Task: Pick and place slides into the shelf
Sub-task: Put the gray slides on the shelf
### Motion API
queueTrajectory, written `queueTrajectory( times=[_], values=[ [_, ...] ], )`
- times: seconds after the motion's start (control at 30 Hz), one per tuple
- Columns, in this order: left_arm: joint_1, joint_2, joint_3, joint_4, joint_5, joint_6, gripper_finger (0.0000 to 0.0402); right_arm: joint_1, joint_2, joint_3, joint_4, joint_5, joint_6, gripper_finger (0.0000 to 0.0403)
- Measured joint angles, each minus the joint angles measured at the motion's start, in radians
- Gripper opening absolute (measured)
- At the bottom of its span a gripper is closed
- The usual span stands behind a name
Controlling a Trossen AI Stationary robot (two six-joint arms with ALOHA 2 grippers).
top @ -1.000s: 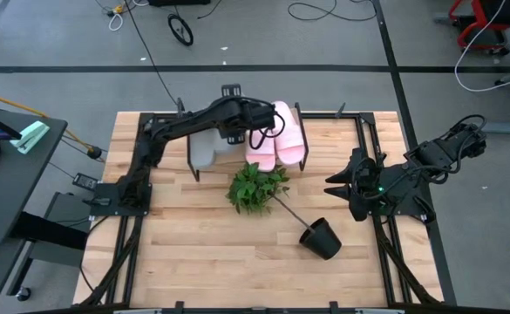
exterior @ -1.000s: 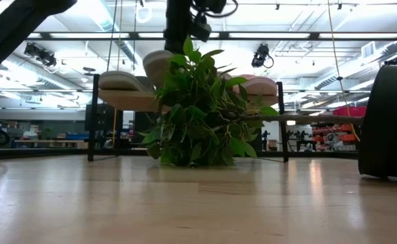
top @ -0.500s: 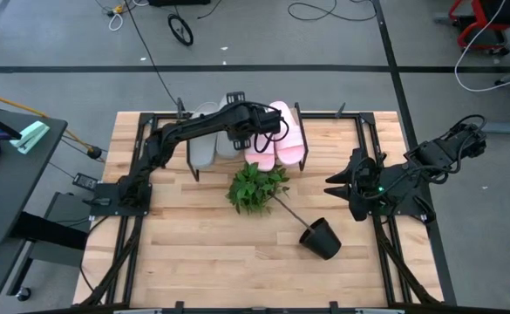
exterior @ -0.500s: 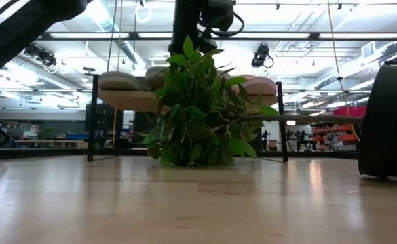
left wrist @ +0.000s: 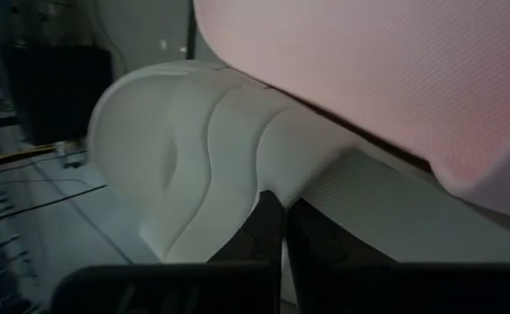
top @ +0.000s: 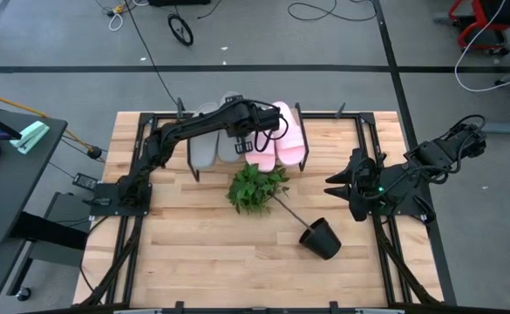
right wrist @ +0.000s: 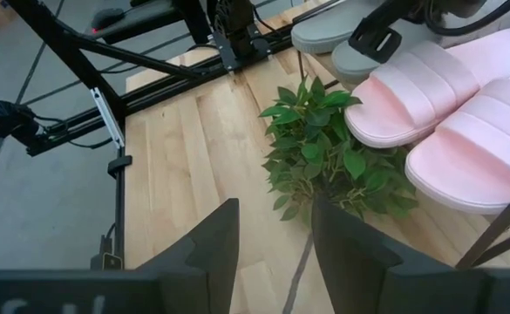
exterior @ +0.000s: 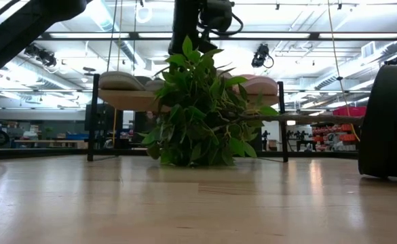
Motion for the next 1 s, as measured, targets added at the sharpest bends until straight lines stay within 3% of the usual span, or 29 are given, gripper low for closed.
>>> queueTrajectory(
  times=[0.17,0.3,0.47,0.73,1.0],
  values=[
    [0.005,0.000,0.000,0.004,0.051,-0.001,0.0017,0.000,0.000,0.000,0.000,0.000,-0.001,0.0150],
    [0.005,0.000,0.000,0.025,0.074,0.001,0.0061,0.000,0.000,0.000,0.000,0.000,-0.001,0.0150],
    [0.021,0.000,0.000,0.075,0.207,0.005,0.0106,0.000,0.000,0.000,0.000,0.000,-0.001,0.0150],
    [0.014,-0.006,0.039,0.058,0.154,0.040,0.0148,0.000,0.000,0.000,0.000,0.000,-0.001,0.0150],
    [0.014,-0.090,0.038,0.042,0.142,0.074,0.0178,0.000,0.000,0.000,0.000,0.004,-0.021,0.0150]
  ],
)
